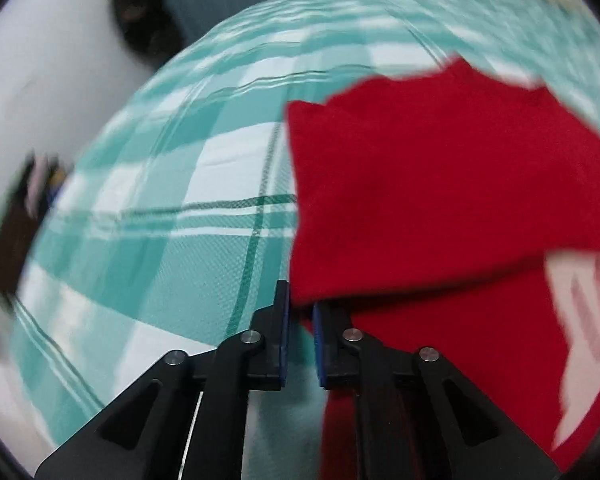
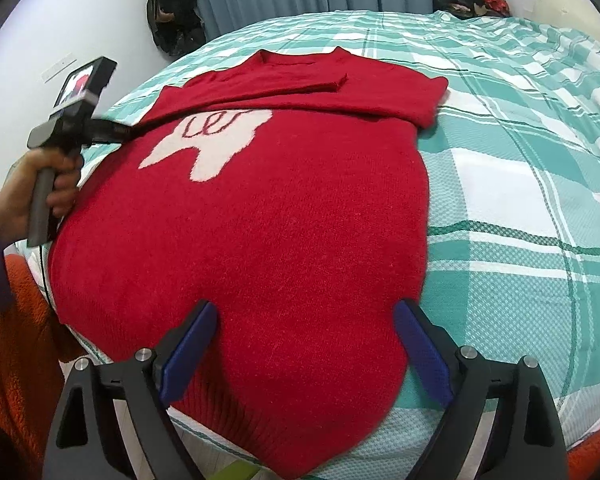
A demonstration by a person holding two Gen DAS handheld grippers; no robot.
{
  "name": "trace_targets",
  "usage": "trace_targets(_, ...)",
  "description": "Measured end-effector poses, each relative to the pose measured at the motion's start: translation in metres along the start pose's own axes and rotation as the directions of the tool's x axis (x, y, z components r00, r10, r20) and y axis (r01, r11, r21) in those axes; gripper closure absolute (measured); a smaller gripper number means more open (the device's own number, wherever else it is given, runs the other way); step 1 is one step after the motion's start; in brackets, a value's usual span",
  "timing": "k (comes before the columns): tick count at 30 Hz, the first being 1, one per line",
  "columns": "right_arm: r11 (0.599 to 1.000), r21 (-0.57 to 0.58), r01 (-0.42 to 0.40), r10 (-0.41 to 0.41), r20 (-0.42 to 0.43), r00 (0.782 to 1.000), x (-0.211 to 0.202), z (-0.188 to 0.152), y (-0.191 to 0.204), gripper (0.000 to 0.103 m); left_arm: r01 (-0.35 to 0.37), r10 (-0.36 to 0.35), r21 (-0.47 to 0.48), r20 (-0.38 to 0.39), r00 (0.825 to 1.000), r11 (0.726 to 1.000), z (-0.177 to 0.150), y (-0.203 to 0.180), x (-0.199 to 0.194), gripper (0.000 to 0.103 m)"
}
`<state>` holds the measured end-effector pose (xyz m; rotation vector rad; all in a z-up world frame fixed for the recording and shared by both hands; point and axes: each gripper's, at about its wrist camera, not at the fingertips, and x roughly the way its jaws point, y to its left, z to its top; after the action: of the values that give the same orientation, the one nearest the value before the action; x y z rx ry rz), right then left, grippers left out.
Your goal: Fold small clothes
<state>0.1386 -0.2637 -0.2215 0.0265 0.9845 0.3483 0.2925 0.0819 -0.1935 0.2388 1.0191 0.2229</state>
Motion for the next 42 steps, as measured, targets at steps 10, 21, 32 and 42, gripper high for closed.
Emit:
trace_targets(10, 1.0, -0.01, 0.0, 0.0, -0.004, 1.0, 0.002, 0.001, 0.001, 0.009, 0.283, -0.285, -0.244, 0.026, 0.958, 0.928, 0.031, 0.092, -0.02, 0.032)
trace_targets(21, 0.999, -0.04, 0.003, -0.005, -0.044, 0.999, 0.0, 0.003, 0.004, 0.009, 0.035, -0.066, -0.206, -0.148, 0.987, 0.978, 0.11, 0.05, 0.087, 0.103)
trace_targets(32, 0.973, 0.14, -0.183, 0.177, 0.057, 0.983, -0.015, 0.155, -0.039, 0.03, 0.201, -0.184, -0.187, 0.105, 0.977, 0.962, 0.076, 0.055, -0.018, 0.058)
trace_targets(42, 0.848, 0.456, -0.269, 0.344, -0.088, 0.935, 0.122, 0.207, -0.074, 0.098, 0.275, -0.283, -0.133, -0.047, 0.958, 0.952, 0.05, 0.006, 0.024, 0.066)
